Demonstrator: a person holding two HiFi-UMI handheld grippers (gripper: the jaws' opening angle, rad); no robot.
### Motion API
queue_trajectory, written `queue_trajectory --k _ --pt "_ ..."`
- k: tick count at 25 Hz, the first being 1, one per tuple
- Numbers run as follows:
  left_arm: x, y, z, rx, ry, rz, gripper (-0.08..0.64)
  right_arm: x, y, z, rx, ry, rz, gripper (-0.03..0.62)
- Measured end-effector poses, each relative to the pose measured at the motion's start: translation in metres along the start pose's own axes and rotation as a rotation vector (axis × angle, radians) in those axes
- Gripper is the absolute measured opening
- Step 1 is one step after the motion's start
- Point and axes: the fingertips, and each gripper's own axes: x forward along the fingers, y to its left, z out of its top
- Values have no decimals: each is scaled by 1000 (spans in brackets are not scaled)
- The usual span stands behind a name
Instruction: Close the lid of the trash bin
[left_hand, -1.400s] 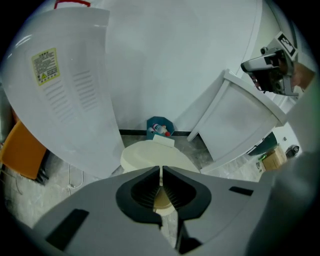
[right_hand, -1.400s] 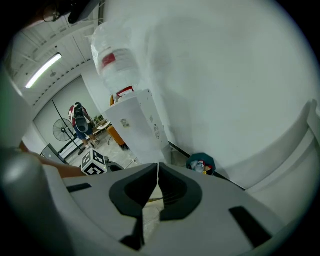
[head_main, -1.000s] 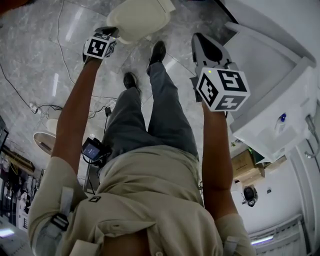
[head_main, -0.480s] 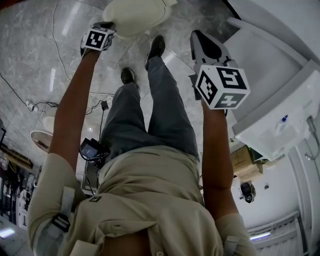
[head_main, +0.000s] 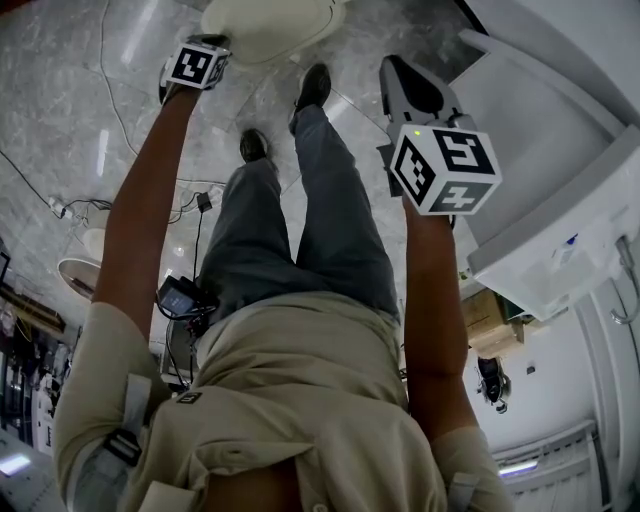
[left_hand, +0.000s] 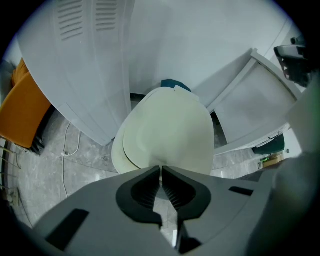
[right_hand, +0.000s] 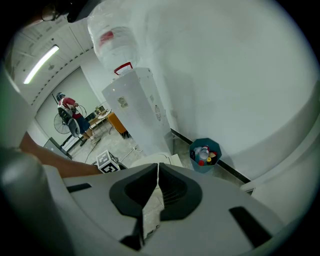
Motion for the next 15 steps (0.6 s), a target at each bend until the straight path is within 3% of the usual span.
queue_trajectory --k 15 --pt "3 3 -3 2 32 5 31 5 4 -1 5 -1 13 26"
